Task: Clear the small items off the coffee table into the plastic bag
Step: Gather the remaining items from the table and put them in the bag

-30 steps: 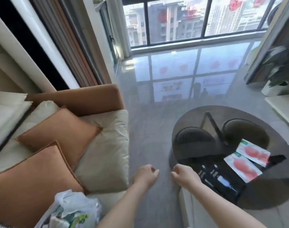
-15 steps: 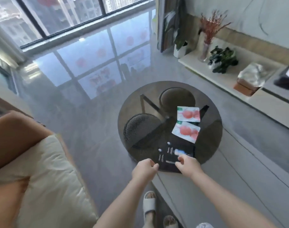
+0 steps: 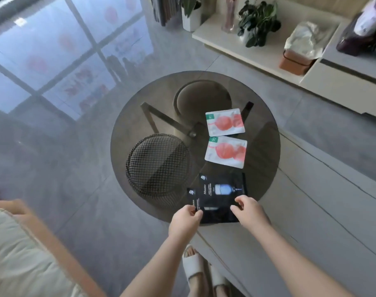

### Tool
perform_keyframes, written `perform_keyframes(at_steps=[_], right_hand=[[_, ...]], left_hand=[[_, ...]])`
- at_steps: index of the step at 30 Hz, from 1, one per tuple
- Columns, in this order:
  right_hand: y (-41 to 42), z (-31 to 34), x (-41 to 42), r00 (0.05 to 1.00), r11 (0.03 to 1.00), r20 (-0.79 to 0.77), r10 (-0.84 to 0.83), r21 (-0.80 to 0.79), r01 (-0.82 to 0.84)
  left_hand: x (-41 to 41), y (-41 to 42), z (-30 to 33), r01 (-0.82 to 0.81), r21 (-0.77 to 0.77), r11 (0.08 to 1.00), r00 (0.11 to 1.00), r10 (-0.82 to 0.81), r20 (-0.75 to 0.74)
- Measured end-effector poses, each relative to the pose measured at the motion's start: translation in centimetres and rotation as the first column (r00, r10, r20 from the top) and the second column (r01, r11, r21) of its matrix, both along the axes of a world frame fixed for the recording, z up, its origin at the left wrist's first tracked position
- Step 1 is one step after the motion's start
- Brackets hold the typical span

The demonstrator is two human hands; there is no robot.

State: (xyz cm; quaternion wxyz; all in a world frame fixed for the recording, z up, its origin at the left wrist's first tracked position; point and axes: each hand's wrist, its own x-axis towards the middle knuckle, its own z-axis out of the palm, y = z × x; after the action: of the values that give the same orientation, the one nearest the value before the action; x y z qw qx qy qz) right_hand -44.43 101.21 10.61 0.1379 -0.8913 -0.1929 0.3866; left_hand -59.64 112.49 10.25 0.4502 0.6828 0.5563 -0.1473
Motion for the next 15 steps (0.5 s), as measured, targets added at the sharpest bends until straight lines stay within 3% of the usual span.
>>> perform_keyframes(at_steps=[4,10,15], right_hand=[[-0.1,-4.5,1.8,1.0,0.999,-0.009,-0.005,-0.051,0.004],[0.6,-10.8,4.6,1.0,0.996,-0.008,-0.013,-0.087,0.012],[1.8,-14.3,5.6,0.98,0.978,-0.014,-0.199,-0.069,0.198]], left_hand=[[2.3,0.4,-4.5,-0.047,-0.075,0.996,0.998,0.049,0.025],[6.1,1.3,-10.8,-0.142,-0.065,0.988,0.989,0.144,0.034],[7.9,1.4,-14.1,-0.183,-0.006,0.983,0.983,0.183,0.009]])
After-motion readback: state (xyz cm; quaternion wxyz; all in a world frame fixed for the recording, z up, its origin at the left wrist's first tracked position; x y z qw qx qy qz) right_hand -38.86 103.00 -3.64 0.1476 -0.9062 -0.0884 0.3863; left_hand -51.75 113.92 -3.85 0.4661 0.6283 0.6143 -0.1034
